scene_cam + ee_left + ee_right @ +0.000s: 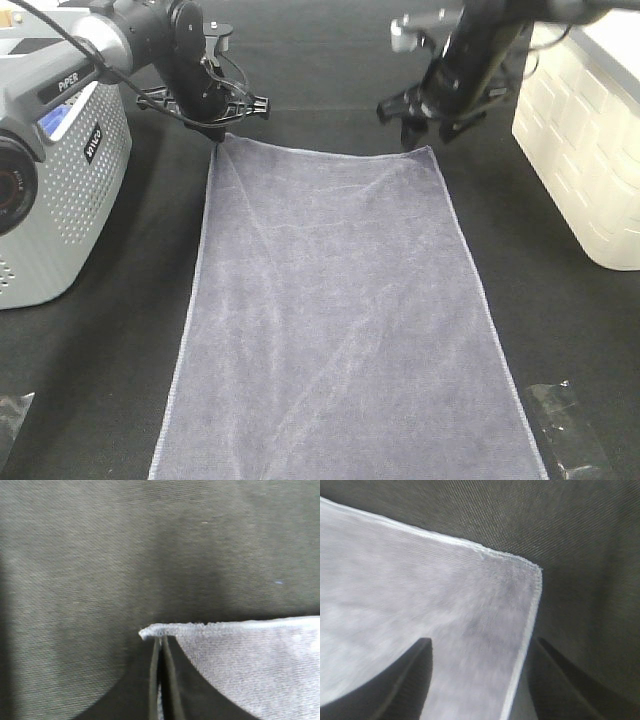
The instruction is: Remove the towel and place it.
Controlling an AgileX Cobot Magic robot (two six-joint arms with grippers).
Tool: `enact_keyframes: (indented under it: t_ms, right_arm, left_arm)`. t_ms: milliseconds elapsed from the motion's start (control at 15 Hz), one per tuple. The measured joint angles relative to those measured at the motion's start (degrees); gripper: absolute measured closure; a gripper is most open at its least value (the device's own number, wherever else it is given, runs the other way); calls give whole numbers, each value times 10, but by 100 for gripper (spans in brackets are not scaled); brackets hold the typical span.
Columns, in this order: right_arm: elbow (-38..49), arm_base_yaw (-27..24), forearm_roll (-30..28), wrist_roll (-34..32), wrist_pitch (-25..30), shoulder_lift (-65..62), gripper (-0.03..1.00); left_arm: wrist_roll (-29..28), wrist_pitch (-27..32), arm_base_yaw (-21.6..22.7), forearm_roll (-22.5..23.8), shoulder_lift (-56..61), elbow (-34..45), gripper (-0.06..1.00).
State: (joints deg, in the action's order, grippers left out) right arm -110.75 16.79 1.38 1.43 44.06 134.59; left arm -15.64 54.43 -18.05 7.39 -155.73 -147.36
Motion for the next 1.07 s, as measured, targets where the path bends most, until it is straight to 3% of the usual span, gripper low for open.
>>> enact_keyframes:
  t_ms: [333,600,733,867,933,1067]
  right_arm:
    - [-6,-15,6,-7,-73,42,42]
    - [-7,-15,9,-7,-104,74,49]
    - [-8,-15,4,-7,-112,79,56]
    - [-8,-15,5,-6,-113,81,71]
    - [-8,-15,5,-6,-113,81,71]
    - [-18,-14,7,-3,-105,84,94]
  left_arm:
    - [-13,-4,0,3,0,0,94]
    - [-13,-5,0,2,0,0,94]
    - [-13,-5,0,0,0,0,94]
    - [-13,-5,0,-3,0,0,94]
    - [-13,-5,0,-3,0,0,94]
    - [-13,-5,0,-2,0,0,94]
